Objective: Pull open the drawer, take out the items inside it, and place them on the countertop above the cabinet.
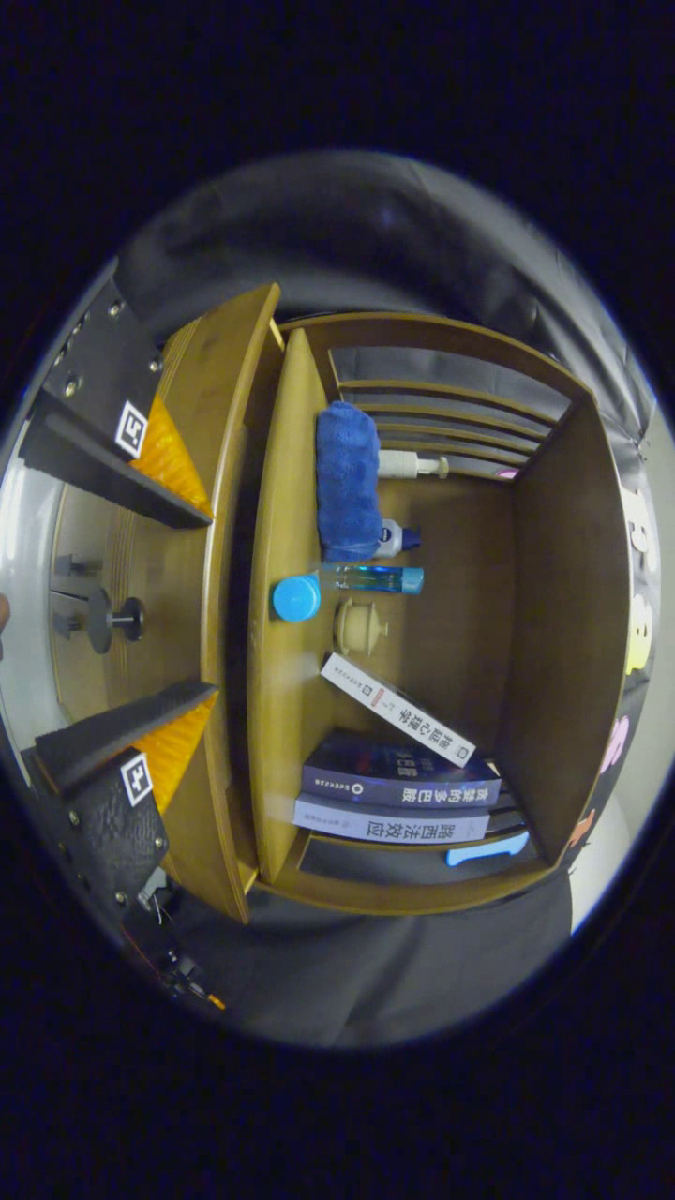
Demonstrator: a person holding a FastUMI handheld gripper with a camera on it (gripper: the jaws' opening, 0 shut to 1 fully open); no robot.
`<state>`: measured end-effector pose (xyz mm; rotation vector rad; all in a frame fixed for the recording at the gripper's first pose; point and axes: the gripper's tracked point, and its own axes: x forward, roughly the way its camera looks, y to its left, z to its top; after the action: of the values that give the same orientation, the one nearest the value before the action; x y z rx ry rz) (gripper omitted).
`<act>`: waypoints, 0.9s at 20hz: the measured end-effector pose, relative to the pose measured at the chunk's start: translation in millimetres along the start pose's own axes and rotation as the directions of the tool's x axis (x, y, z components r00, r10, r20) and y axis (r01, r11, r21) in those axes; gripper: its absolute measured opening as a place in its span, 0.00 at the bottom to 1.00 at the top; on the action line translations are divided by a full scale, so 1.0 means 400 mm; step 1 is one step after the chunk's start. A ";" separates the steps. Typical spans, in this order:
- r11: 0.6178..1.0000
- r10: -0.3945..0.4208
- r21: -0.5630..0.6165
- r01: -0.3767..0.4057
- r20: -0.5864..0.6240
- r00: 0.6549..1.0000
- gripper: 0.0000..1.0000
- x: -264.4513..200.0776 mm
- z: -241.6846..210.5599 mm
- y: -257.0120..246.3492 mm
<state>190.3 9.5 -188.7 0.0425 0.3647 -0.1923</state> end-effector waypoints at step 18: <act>0.998 0.041 -0.052 -0.038 0.039 0.998 0.98 0.028 0.048 -0.007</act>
<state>206.7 3.3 -174.8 -0.0048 0.3280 -0.1444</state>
